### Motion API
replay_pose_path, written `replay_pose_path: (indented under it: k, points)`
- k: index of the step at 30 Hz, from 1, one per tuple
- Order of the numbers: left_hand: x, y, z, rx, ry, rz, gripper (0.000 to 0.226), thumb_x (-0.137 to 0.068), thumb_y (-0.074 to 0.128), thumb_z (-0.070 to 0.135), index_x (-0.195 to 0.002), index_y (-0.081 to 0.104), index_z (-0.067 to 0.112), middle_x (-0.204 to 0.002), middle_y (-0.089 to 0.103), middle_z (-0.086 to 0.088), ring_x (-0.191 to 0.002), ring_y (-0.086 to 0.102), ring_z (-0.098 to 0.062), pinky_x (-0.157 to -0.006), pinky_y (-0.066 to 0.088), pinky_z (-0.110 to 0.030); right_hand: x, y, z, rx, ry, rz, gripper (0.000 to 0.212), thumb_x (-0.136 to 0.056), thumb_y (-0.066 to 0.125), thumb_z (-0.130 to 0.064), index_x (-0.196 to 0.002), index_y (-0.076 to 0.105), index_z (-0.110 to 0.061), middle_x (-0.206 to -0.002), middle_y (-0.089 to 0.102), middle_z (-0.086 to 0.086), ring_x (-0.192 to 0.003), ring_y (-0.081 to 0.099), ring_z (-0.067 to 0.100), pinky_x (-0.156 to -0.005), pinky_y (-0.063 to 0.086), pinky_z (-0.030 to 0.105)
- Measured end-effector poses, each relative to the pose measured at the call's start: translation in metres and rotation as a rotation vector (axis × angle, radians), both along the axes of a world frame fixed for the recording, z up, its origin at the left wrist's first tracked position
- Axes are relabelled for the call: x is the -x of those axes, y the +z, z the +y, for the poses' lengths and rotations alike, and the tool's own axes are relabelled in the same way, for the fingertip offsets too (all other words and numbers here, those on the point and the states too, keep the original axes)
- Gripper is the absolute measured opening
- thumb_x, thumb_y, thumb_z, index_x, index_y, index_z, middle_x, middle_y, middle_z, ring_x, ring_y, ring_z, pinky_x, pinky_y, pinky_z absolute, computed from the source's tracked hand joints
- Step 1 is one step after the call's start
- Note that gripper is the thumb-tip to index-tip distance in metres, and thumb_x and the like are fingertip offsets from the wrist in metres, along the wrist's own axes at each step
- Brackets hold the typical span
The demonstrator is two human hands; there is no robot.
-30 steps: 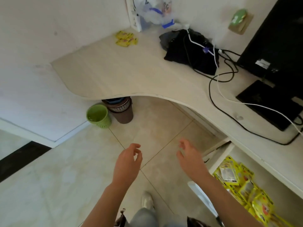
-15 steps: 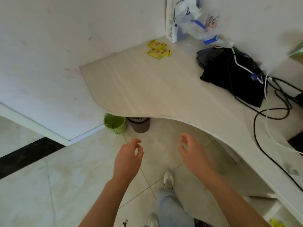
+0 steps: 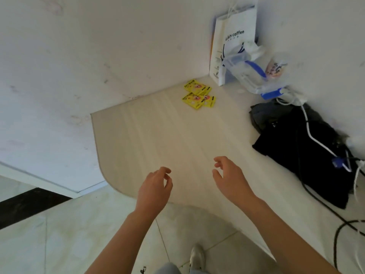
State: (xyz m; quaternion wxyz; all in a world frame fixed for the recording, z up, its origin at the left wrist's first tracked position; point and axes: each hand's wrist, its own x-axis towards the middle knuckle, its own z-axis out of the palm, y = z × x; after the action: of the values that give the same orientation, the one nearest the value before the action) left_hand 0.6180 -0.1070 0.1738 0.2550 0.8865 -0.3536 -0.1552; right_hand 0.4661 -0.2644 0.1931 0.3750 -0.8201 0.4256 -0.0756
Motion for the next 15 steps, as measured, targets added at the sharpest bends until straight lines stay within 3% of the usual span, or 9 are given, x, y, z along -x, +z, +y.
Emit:
replay_pose_path:
  k: [15]
  points:
    - [-0.164,-0.008,-0.179,-0.146,-0.290,-0.023,0.026,-0.095,0.048,0.026,-0.119,0.056,0.022,-0.109,0.064,0.008,-0.104,0.054,-0.014,-0.087,0.048,-0.033,-0.135,-0.001,-0.165,0.076,0.029,0.117,0.035,-0.094,0.051,-0.021,-0.128,0.050,-0.013,-0.122,0.059,0.005,-0.114,0.055,0.020,-0.093,0.039,0.027]
